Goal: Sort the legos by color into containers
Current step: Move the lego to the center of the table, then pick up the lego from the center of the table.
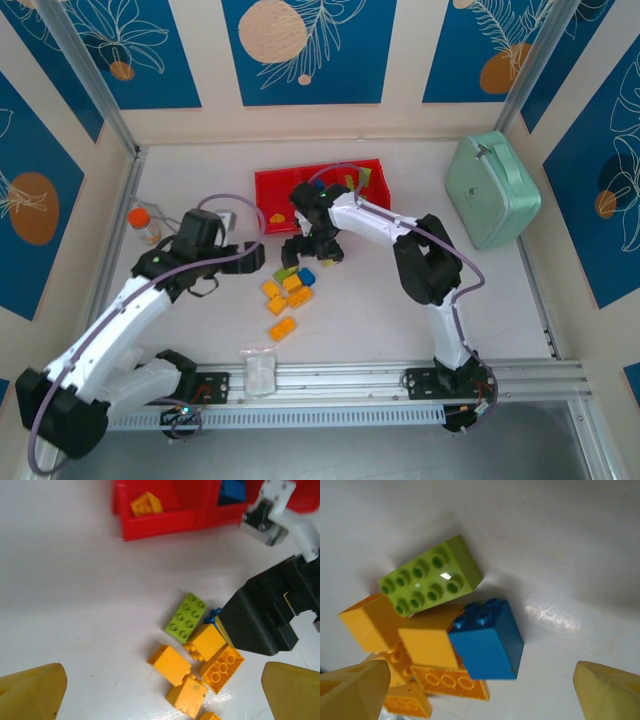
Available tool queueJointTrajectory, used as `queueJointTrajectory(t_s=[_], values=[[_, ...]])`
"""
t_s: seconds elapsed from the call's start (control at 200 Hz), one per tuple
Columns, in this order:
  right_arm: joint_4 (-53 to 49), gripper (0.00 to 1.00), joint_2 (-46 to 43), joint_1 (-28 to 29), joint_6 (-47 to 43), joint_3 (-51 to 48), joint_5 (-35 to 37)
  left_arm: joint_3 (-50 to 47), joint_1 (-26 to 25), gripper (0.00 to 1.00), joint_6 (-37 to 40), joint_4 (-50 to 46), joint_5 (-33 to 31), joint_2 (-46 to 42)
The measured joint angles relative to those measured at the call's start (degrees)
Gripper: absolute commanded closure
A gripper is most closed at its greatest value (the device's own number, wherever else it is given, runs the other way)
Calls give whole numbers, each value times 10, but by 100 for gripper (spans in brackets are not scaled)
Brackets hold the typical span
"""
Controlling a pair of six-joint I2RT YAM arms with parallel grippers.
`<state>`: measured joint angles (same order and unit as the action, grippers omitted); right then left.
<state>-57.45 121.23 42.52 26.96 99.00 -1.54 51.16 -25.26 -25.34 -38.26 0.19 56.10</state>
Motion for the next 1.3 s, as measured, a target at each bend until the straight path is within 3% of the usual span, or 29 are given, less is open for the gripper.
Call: queueJointTrajectory(t_s=[0.205,0.495,0.77,1.301], values=[[-60,6,40,14,1,35,80,-23,32,1,-3,-34,-10,-62],[-92,6,40,7,20,35,122,-34,46,1,3,-45,-7,-44],[-123,7,-2,-34,30,-19,170,-35,50,1,3,-47,0,-31],[-75,12,-36,-3,-2,-82,133,-34,52,1,42,-100,-2,-49]])
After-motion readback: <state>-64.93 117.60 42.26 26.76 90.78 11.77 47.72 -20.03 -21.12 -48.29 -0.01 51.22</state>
